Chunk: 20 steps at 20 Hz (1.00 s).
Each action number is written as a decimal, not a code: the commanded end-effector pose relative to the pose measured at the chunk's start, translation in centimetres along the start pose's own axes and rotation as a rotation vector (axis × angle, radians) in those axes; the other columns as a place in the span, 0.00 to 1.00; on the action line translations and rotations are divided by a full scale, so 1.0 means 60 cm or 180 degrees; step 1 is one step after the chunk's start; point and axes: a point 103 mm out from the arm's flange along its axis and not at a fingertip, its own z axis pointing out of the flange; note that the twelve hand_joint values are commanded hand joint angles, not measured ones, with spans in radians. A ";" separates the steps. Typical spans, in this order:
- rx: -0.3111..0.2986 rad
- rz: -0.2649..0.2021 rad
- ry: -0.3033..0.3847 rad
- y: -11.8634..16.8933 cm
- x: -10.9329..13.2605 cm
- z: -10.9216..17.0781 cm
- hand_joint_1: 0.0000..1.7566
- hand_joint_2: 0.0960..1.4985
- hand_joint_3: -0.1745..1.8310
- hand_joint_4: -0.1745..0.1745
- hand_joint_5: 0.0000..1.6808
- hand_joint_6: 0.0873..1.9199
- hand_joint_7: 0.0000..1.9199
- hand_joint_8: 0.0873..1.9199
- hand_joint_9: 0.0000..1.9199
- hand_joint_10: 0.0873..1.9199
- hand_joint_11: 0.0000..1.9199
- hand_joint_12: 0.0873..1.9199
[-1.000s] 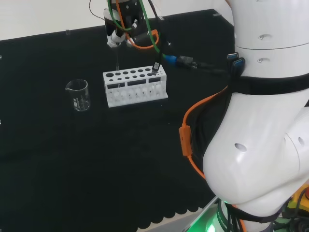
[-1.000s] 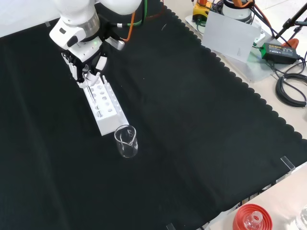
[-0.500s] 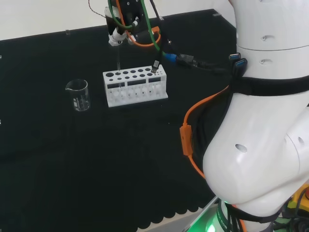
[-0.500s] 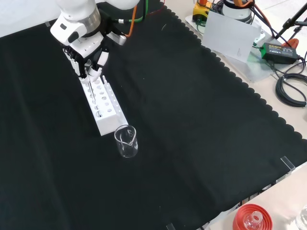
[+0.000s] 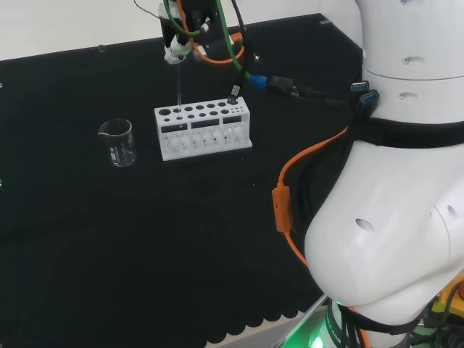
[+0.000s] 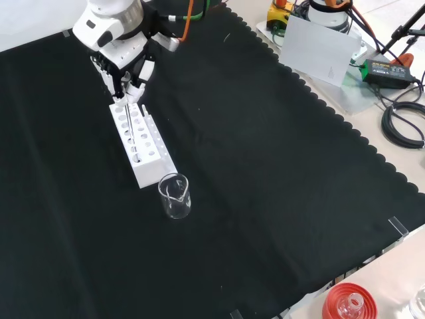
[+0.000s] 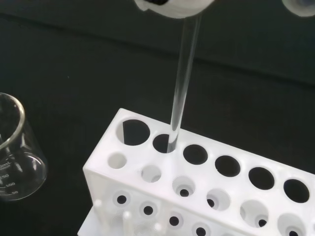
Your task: Take the glass rod from the white test tube rack.
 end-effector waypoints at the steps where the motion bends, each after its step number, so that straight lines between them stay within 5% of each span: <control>1: -0.0040 -0.0044 0.0004 -0.035 0.008 -0.019 0.76 0.66 0.00 0.00 0.82 0.00 0.84 0.01 0.91 0.12 0.82 0.32; 20: -0.0220 -0.0084 0.0088 -0.102 0.012 -0.081 0.76 0.66 0.00 0.00 0.83 0.00 0.83 0.02 0.92 0.12 0.82 0.32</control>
